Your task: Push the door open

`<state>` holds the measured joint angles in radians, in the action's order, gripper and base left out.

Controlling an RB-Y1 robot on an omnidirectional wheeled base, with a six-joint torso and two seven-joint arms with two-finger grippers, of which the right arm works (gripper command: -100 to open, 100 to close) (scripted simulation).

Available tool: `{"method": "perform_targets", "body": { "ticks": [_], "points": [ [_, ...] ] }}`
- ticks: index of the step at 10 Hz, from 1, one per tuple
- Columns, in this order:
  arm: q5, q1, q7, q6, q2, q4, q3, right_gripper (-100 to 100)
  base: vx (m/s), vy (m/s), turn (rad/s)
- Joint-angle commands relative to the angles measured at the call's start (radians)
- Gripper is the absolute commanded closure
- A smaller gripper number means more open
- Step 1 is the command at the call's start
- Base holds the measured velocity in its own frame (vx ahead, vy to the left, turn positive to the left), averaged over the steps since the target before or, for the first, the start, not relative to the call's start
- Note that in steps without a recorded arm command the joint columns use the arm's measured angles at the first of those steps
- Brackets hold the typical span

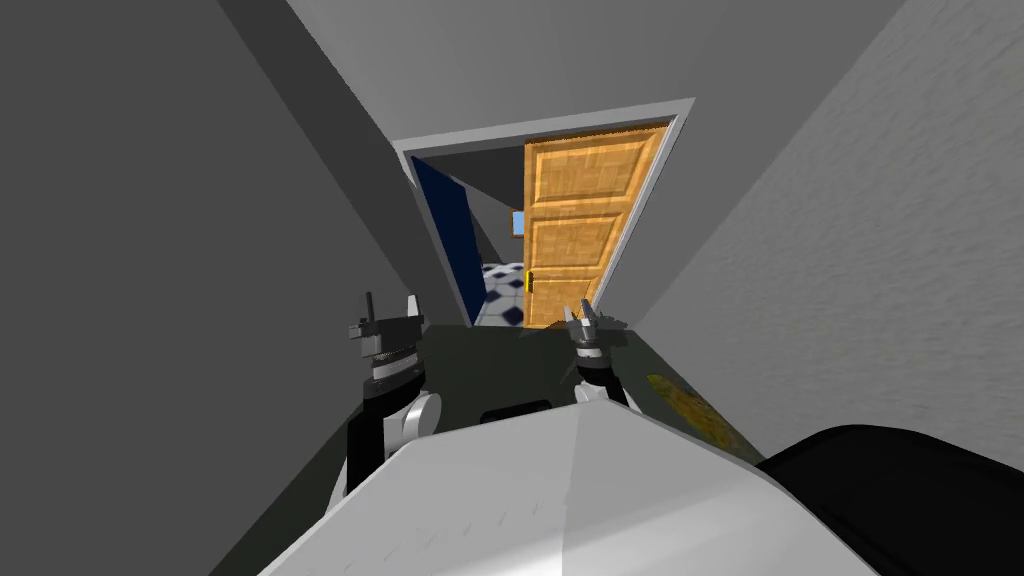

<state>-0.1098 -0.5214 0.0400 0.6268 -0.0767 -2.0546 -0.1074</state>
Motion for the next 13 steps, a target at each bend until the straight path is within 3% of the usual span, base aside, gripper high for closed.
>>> {"method": "perform_targets", "body": {
  "ticks": [1, 9, 10, 13],
  "points": [
    [-0.029, -0.006, 0.028, 0.026, -0.003, 0.022, -0.013, -100, 0.153, -0.021, 0.105],
    [-0.192, -0.017, 0.172, 0.152, -0.019, 0.163, -0.068, -100, 0.128, -0.028, 0.139],
    [-0.225, -0.019, 0.200, 0.177, -0.021, 0.191, -0.079, -100, 0.134, -0.039, 0.201],
    [-0.274, -0.022, 0.244, 0.215, -0.023, 0.233, -0.095, -100, 0.125, -0.033, 0.119]
  ]
}}
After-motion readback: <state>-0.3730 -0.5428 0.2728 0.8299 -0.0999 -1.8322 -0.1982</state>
